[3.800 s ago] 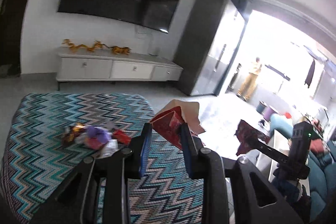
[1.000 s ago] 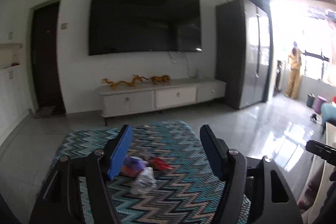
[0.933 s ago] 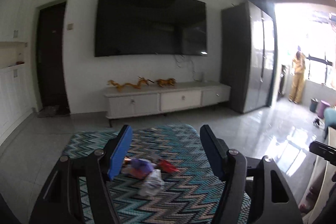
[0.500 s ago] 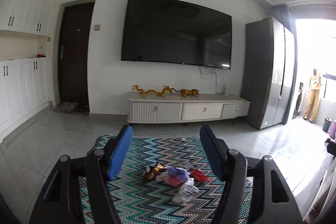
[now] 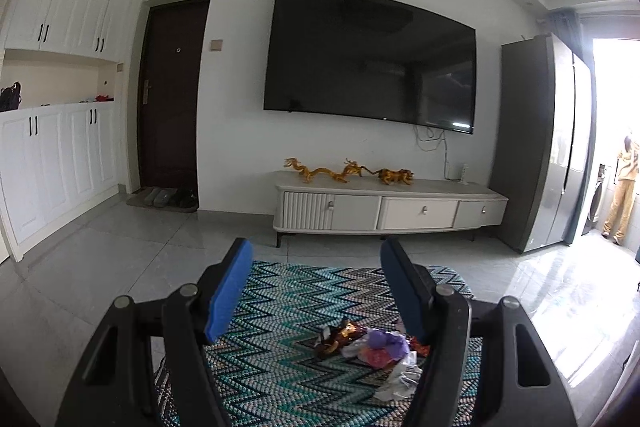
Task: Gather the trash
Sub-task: 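Move both open tools back toward the blanket, then grasp the brown snack wrapper with the left gripper while the right grasps a red wrapper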
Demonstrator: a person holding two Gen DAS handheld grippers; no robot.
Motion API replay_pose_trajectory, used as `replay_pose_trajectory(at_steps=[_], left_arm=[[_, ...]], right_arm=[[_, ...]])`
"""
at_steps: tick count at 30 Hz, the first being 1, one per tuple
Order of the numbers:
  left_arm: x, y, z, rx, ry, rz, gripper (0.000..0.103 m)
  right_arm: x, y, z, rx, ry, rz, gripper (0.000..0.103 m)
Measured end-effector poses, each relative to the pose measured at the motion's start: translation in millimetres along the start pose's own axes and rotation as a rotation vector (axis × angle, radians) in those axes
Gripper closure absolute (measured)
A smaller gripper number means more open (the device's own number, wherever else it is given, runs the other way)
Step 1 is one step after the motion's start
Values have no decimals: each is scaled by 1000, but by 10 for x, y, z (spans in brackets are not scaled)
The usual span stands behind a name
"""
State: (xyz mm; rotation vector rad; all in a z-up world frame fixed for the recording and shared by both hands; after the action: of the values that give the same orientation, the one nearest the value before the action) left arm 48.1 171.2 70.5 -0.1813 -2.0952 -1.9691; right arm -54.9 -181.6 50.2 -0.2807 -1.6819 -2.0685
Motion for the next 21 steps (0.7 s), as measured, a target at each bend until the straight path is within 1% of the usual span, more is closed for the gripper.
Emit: replay_pose_trajectory(at_steps=[6,10,15,18,21], left_arm=[[-299,-86,94,6,24,40,38],[-560,-203,203,20,36,88,38],[-980,-469,394,46,44,185,38],[-1231,-644,449,58,27,247,40],[-1495,-828,448,79,-12,319,44]], right_arm=[[-286,21,43,8,6,47,52],[-507,1,42,5,14,81,52],[-856,-66,43,0,24,135,52],[-1146,-103,23,-6,38,174,52],[-1494,-154,45,1,58,220,52]])
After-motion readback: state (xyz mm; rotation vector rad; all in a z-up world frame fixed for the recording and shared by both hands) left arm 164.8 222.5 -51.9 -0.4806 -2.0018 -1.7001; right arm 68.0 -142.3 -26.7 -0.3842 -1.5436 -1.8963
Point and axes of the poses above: each gripper's, at about its wrist camera, not at the fingertips, and x roughly against the way its jaws point, z to its left, y to its top, the point moved 5 cm from there along -x, roughly the way its jaws point, and after that the axes turned 6 degrees about y, right-handed, at the moved point
